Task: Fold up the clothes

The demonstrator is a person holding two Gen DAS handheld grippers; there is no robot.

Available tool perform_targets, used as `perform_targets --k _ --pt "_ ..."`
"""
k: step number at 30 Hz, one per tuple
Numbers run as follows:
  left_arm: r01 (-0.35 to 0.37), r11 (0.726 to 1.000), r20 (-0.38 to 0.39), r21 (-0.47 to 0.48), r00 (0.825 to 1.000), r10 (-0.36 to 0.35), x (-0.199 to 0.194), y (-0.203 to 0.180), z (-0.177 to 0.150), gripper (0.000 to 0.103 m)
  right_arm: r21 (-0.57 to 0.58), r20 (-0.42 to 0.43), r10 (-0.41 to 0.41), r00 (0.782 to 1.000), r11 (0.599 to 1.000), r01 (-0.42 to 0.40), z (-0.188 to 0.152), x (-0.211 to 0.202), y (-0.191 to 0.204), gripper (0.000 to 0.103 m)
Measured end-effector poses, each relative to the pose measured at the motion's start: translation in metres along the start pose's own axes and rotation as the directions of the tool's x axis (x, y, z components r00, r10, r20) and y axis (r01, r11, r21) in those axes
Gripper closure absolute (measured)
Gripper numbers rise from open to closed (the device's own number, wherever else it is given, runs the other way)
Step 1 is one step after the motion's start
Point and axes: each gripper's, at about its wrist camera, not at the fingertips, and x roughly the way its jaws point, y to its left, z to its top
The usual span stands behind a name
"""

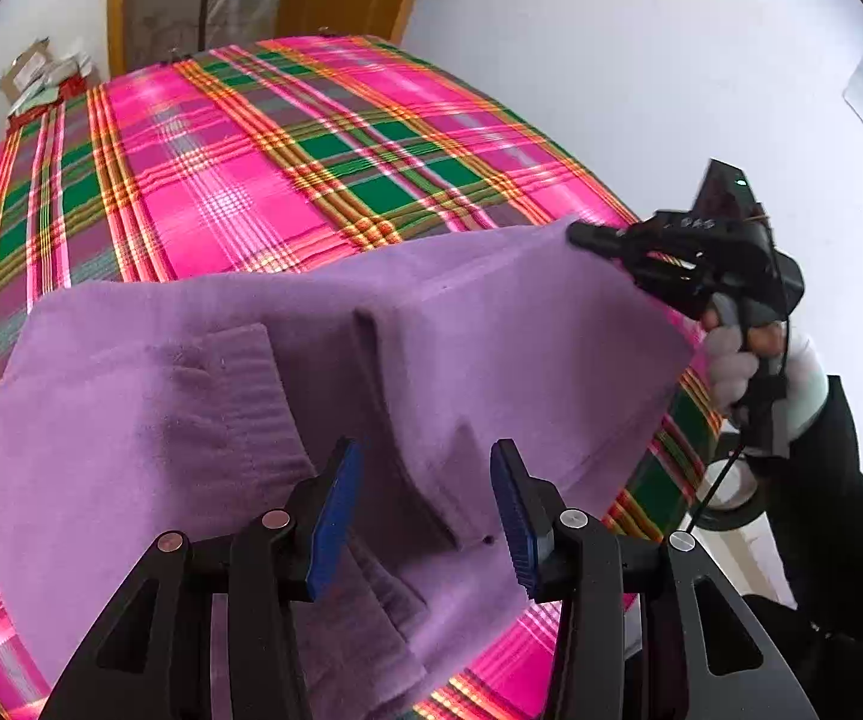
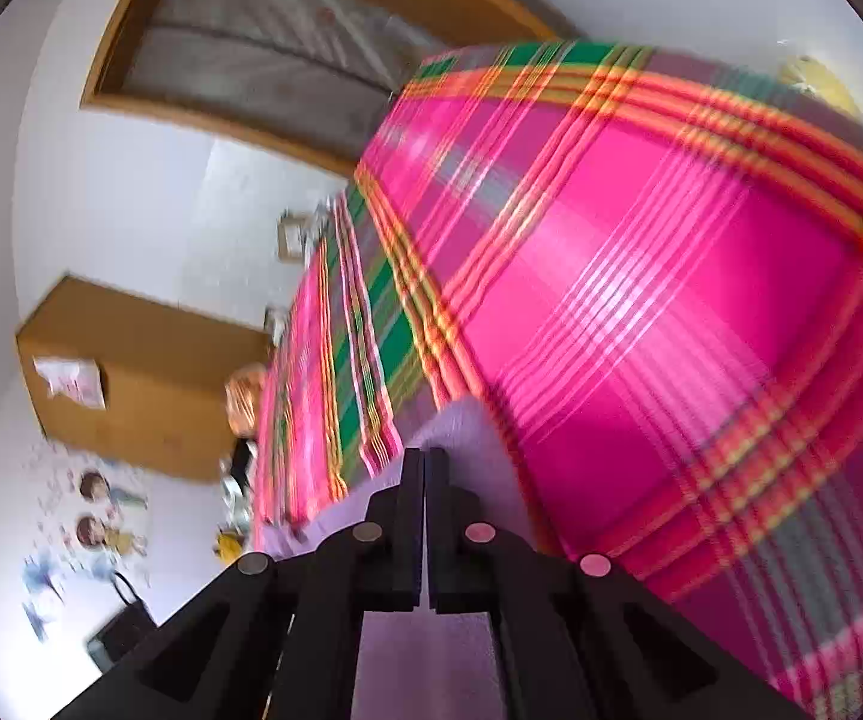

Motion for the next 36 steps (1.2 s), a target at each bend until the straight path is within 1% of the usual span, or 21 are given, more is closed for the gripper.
perform_targets --k 1,3,7,10,11,12,15,17,20,22,23,24,25,27,29,30,31,33,36 --pt "0.001 1.0 -0.001 -0.004 1.0 -0.001 0.002 0.001 0.002 0.056 -0.004 0.008 0.006 1.0 1.0 -0.006 -0.001 -0.004 0.001 0.099" --pt "0.002 1.0 0.009 -0.006 1.0 -0.002 0.002 0.002 0.008 0.056 -0.013 0.023 0.019 1.0 1.0 -0.019 -0.002 -0.012 0.004 0.098" --pt "0.006 1.0 0.037 0.003 0.999 -0.006 0.003 -0.002 0.022 0.056 -0.077 -0.038 0.072 0.997 0.994 -0.075 -0.027 -0.026 0.008 0.098" --pt "-0.005 1.0 0.05 0.012 0.999 0.004 0.011 -0.005 0.033 0.056 -0.092 -0.091 0.024 0.996 0.995 -0.032 -0.045 -0.022 -0.007 0.099" --pt "-0.011 1.0 0.053 0.016 0.999 0.011 0.015 -0.006 0.037 0.056 -0.067 -0.089 0.044 0.995 0.996 -0.05 -0.048 -0.025 -0.016 0.103" --pt "-0.023 1.0 0.053 0.017 0.998 0.022 0.02 -0.006 0.041 0.056 -0.041 -0.084 0.069 0.994 0.997 -0.072 -0.05 -0.028 -0.025 0.103" --pt "-0.048 0.999 0.042 0.0 0.998 0.048 0.039 -0.002 0.05 0.056 -0.059 -0.075 0.046 0.996 0.997 -0.05 -0.052 -0.035 -0.023 0.103" --pt "-0.056 0.998 0.031 -0.025 0.998 0.057 0.052 0.004 0.054 0.056 -0.06 -0.088 0.044 0.995 0.997 -0.049 -0.058 -0.038 -0.024 0.103" --pt "-0.036 0.997 0.047 -0.064 0.998 0.039 0.059 0.013 0.056 0.056 -0.058 -0.082 0.051 0.995 0.997 -0.056 -0.063 -0.046 -0.029 0.103" --pt "-0.035 0.997 0.037 -0.071 0.999 0.038 0.057 0.014 0.052 0.056 -0.076 -0.086 0.029 0.996 0.996 -0.036 -0.064 -0.047 -0.026 0.103" --pt "-0.04 0.997 0.032 -0.061 0.999 0.042 0.054 0.012 0.049 0.056 -0.09 -0.083 0.015 0.996 0.996 -0.023 -0.066 -0.051 -0.024 0.102" --pt "-0.045 0.998 0.026 -0.05 0.999 0.046 0.052 0.011 0.045 0.056 -0.105 -0.074 0.014 0.997 0.994 -0.022 -0.066 -0.054 -0.02 0.099" --pt "-0.049 0.998 0.02 -0.041 0.999 0.049 0.049 0.009 0.041 0.056 -0.121 -0.064 0.015 0.998 0.992 -0.023 -0.066 -0.056 -0.015 0.098" --pt "-0.038 0.998 0.014 -0.049 0.999 0.039 0.038 0.008 0.035 0.056 -0.18 -0.05 -0.019 0.999 0.984 0.01 -0.071 -0.06 -0.004 0.097" --pt "-0.034 0.998 0.008 -0.055 0.999 0.035 0.029 0.009 0.029 0.056 -0.277 -0.049 -0.078 0.996 0.959 0.062 -0.078 -0.055 0.013 0.089" --pt "-0.025 0.998 0.006 -0.056 1.0 0.026 0.026 0.007 0.025 0.056 -0.329 -0.06 -0.096 0.994 0.942 0.071 -0.085 -0.052 0.02 0.089" --pt "-0.016 0.998 0.003 -0.057 1.0 0.016 0.023 0.005 0.021 0.056 -0.364 -0.086 -0.101 0.991 0.929 0.063 -0.094 -0.045 0.028 0.089" --pt "0.005 0.999 -0.011 -0.044 1.0 -0.005 0.023 -0.005 0.013 0.056 -0.395 -0.114 -0.103 0.988 0.917 0.05 -0.106 -0.031 0.037 0.089" --pt "0.025 1.0 -0.021 -0.003 0.999 -0.025 0.024 -0.021 0.005 0.056 -0.422 -0.11 -0.141 0.984 0.903 0.082 -0.116 -0.013 0.041 0.087"
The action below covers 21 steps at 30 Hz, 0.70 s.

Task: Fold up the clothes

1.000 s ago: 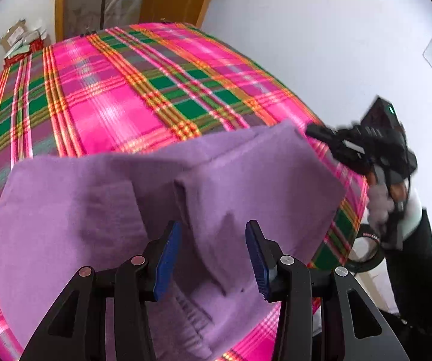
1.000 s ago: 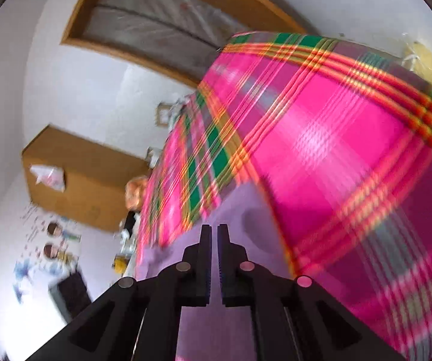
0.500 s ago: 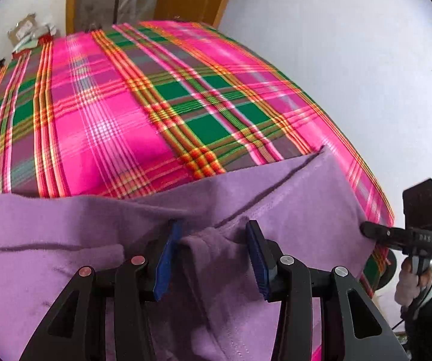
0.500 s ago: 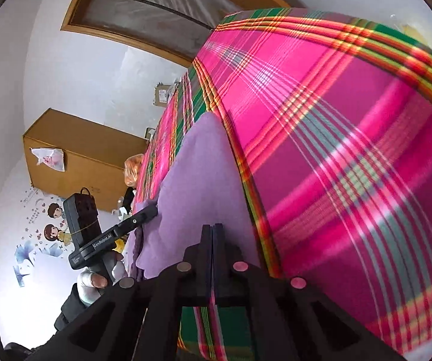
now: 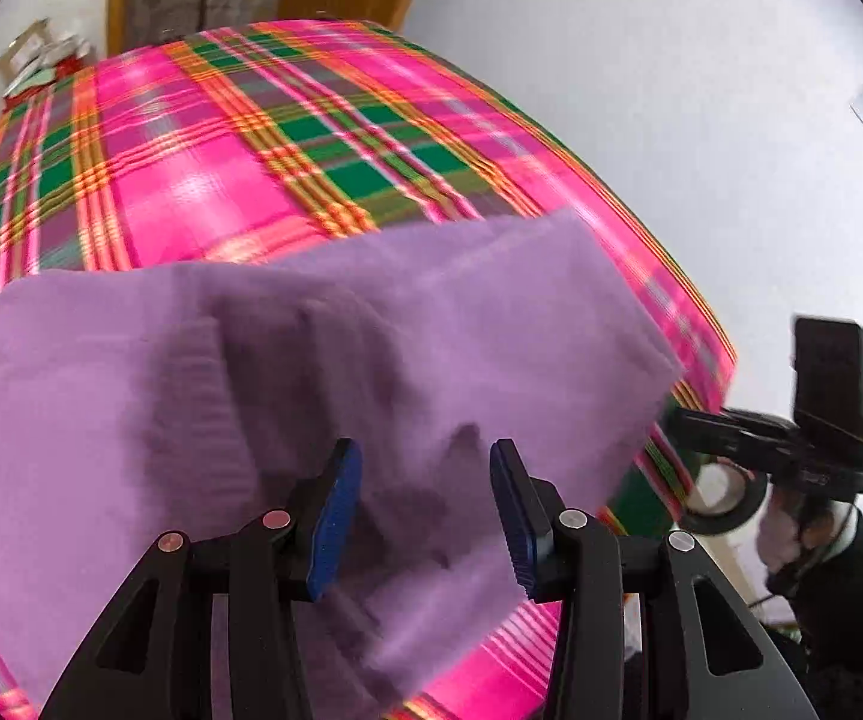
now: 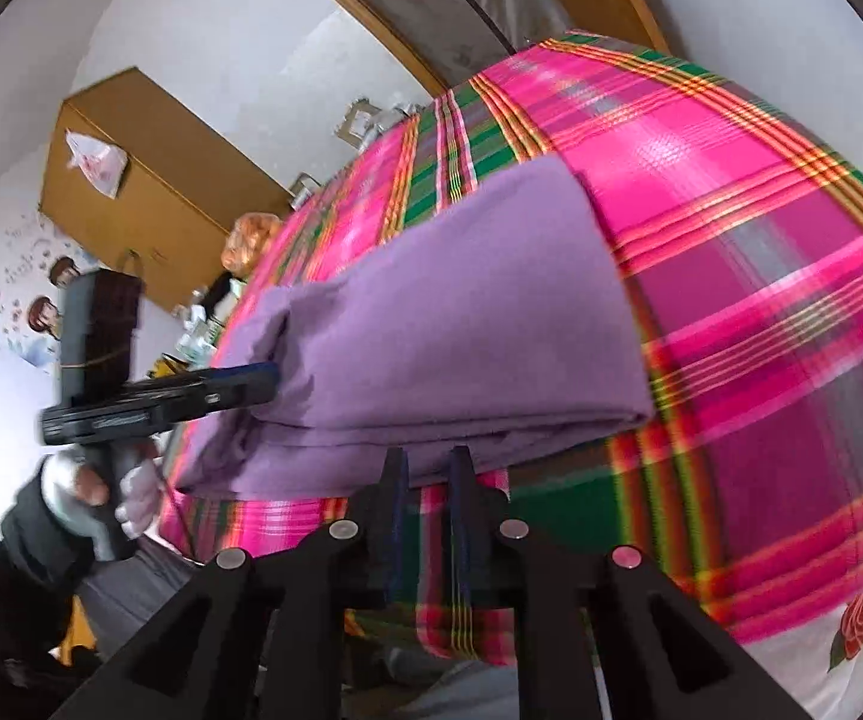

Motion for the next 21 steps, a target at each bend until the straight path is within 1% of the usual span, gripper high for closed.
perform_targets --k 3,7,9,11,14,16,18,20,21 --pt "-0.003 0.999 0.002 0.047 1.0 0.003 -0.001 -0.012 -0.005 0.056 -0.016 0.013 -0.017 1.0 1.0 0.017 -0.003 0.006 0.004 0.086" --pt "-0.021 0.996 0.004 0.081 1.0 0.021 -0.002 -0.015 -0.011 0.056 -0.01 0.015 -0.031 0.999 0.999 0.032 -0.001 0.006 0.006 0.084" --pt "-0.026 0.993 0.006 0.113 1.0 0.025 -0.011 -0.017 -0.019 0.056 0.014 0.022 -0.012 1.0 1.0 0.012 -0.004 0.002 0.003 0.079" --pt "-0.042 0.985 0.012 0.168 0.999 0.041 -0.013 -0.022 -0.023 0.056 0.048 0.03 0.01 1.0 0.999 -0.011 -0.007 -0.002 -0.002 0.07" --pt "-0.079 0.964 0.018 0.253 0.997 0.077 -0.011 -0.032 -0.03 0.055 0.113 0.042 0.044 0.998 0.992 -0.049 -0.009 -0.007 -0.014 0.068" --pt "-0.089 0.95 0.017 0.298 0.996 0.088 -0.01 -0.036 -0.033 0.055 0.162 0.051 0.064 0.997 0.984 -0.072 -0.008 -0.007 -0.019 0.068" --pt "-0.092 0.938 0.01 0.334 0.996 0.094 -0.007 -0.041 -0.037 0.055 0.211 0.075 0.089 0.993 0.972 -0.103 -0.006 -0.009 -0.024 0.067" --pt "-0.099 0.925 0.009 0.366 0.995 0.103 -0.005 -0.045 -0.039 0.054 0.248 0.1 0.119 0.988 0.959 -0.14 -0.003 -0.01 -0.026 0.062" --pt "-0.103 0.921 0.01 0.375 0.994 0.107 -0.004 -0.047 -0.039 0.054 0.266 0.113 0.133 0.985 0.951 -0.159 -0.001 -0.01 -0.028 0.062"
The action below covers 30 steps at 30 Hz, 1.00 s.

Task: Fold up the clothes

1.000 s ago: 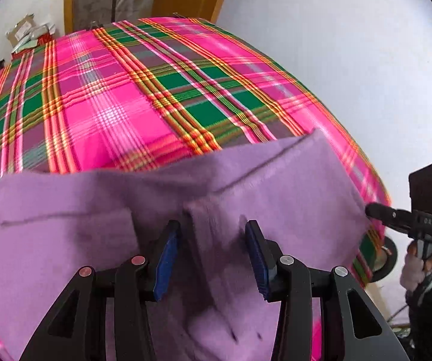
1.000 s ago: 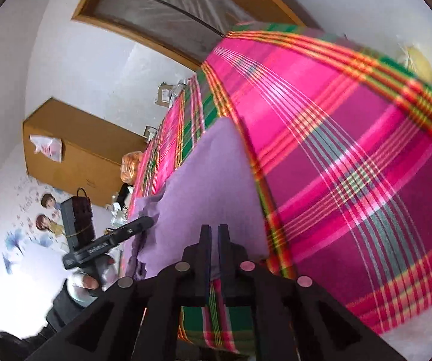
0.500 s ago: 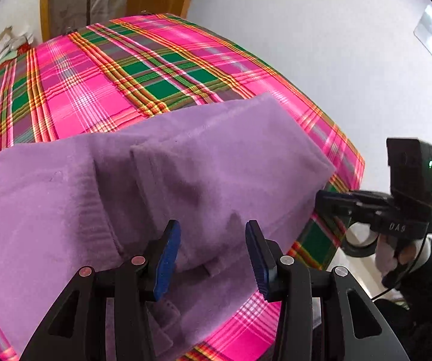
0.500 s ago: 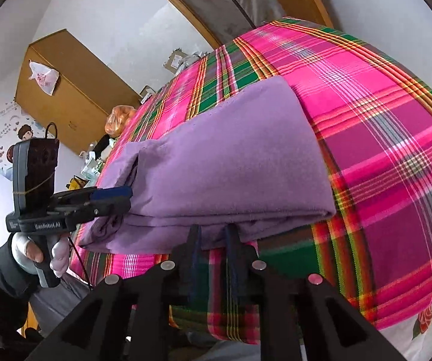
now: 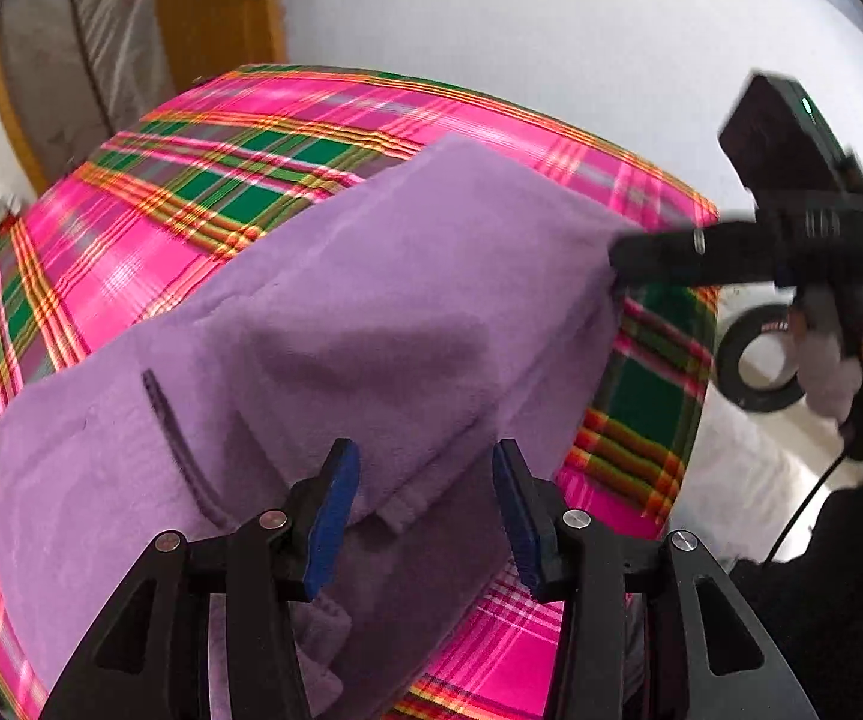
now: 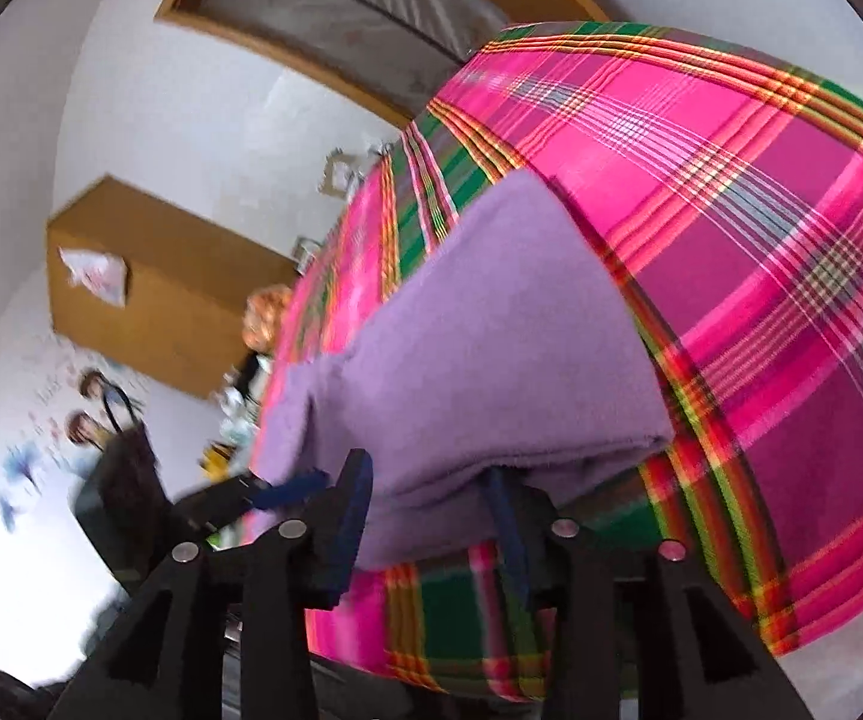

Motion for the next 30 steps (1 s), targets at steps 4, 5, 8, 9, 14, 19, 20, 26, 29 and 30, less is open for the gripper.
perform_targets --k 4,5,8,9,14,19,20,26,29,30 --pt "-0.018 1.0 0.001 0.023 1.0 0.018 0.006 -0.004 0.004 0.053 0.066 0.024 0.069 0.997 0.995 -0.071 0.008 0.001 -0.004 0.06" --pt "-0.024 0.999 0.002 0.024 1.0 0.024 0.007 -0.005 0.006 0.053 0.085 0.03 0.085 0.996 0.993 -0.087 0.009 0.001 -0.005 0.06" --pt "-0.037 0.999 0.003 0.025 0.999 0.037 0.011 -0.007 0.011 0.053 0.156 0.051 0.136 0.989 0.977 -0.143 0.012 0.003 -0.012 0.06" --pt "-0.04 0.999 0.003 0.021 0.999 0.04 0.012 -0.007 0.012 0.053 0.175 0.057 0.147 0.988 0.972 -0.154 0.013 0.003 -0.015 0.06" --pt "-0.012 0.999 0.015 -0.047 1.0 0.013 0.012 0.002 0.02 0.088 0.166 0.068 0.136 0.988 0.975 -0.145 0.016 -0.004 -0.019 0.06" --pt "0.04 0.987 0.066 -0.154 0.997 -0.03 0.003 0.02 0.028 0.093 0.025 0.059 0.018 0.998 0.999 -0.02 0.012 -0.016 -0.008 0.06" --pt "0.052 0.984 0.078 -0.173 0.996 -0.039 0.001 0.023 0.03 0.093 -0.025 0.051 -0.012 0.999 1.0 0.014 0.009 -0.017 -0.002 0.06" --pt "0.077 0.975 0.142 -0.209 0.989 -0.047 -0.012 0.031 0.045 0.095 -0.313 0.015 -0.204 0.979 0.929 0.198 -0.015 0.003 0.026 0.06" --pt "0.085 0.972 0.168 -0.218 0.985 -0.048 -0.019 0.033 0.049 0.095 -0.358 0.057 -0.251 0.966 0.898 0.255 -0.017 0.011 0.03 0.062" --pt "0.088 0.971 0.173 -0.22 0.984 -0.05 -0.02 0.034 0.049 0.095 -0.375 0.073 -0.27 0.96 0.884 0.278 -0.017 0.013 0.033 0.062"
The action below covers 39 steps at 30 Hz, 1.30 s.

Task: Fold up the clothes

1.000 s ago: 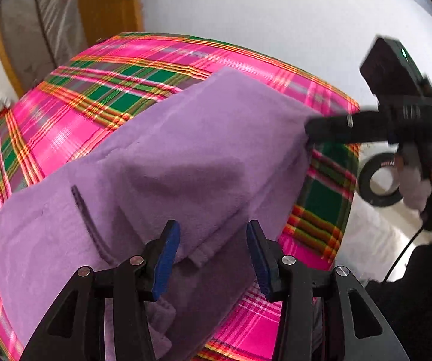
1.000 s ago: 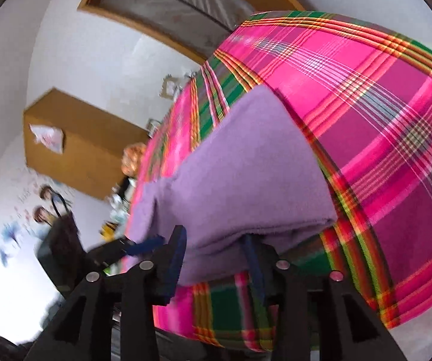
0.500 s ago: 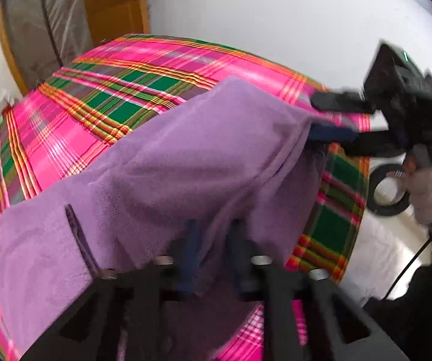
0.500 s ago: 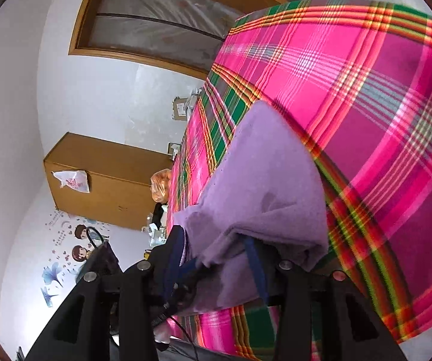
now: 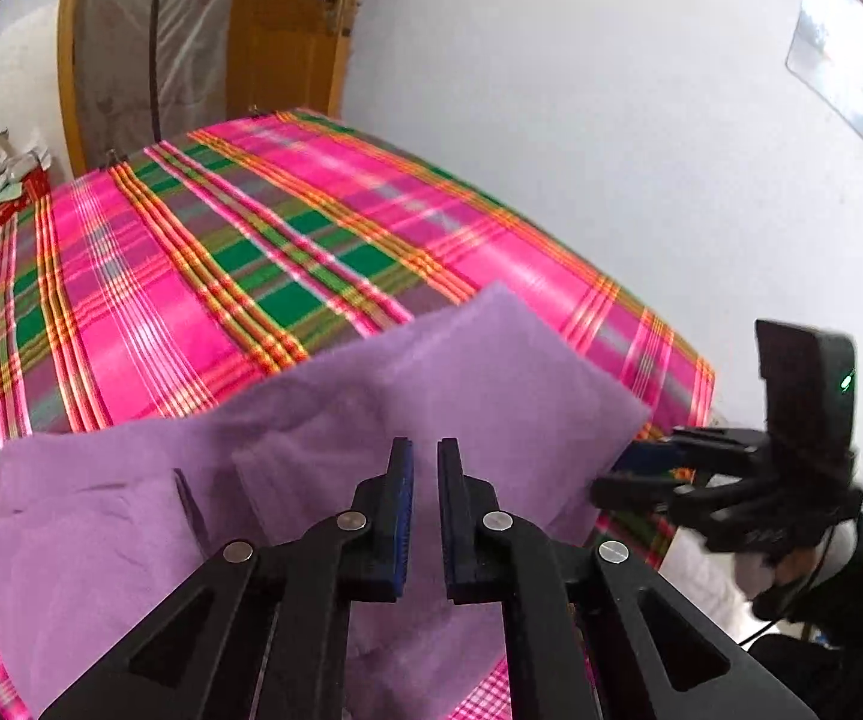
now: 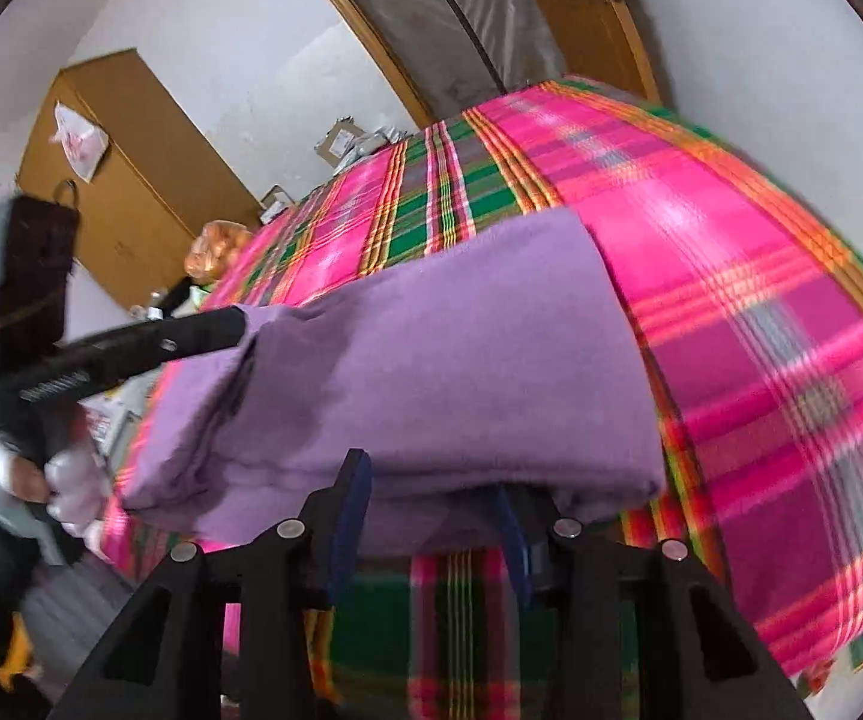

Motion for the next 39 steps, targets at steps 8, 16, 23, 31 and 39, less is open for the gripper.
perform_targets --k 8,16,23,31,39 --pt "0.073 0.993 -0.061 0.094 0.996 -0.067 0.0 -0.017 -0.014 0.092 0.085 0.032 0.072 0.997 0.994 -0.074 0.009 -0.016 -0.012 0.063" --pt "0.039 0.965 -0.134 0.258 0.991 -0.004 0.021 -0.041 -0.036 0.065 0.292 0.077 0.237 0.968 0.923 -0.249 0.022 -0.016 -0.036 0.063" --pt "0.011 0.943 -0.151 0.332 0.988 0.041 0.034 -0.055 -0.046 0.061 0.41 0.118 0.309 0.944 0.85 -0.33 0.025 -0.014 -0.046 0.063" --pt "-0.021 0.984 -0.123 0.179 0.991 0.043 0.031 -0.033 -0.032 0.09 0.394 0.099 0.178 0.979 0.896 -0.203 0.018 -0.023 -0.045 0.063" --pt "0.019 0.991 -0.122 0.13 0.993 -0.003 0.026 -0.029 -0.033 0.092 0.412 0.054 -0.021 0.998 0.911 -0.003 -0.007 -0.044 -0.063 0.085"
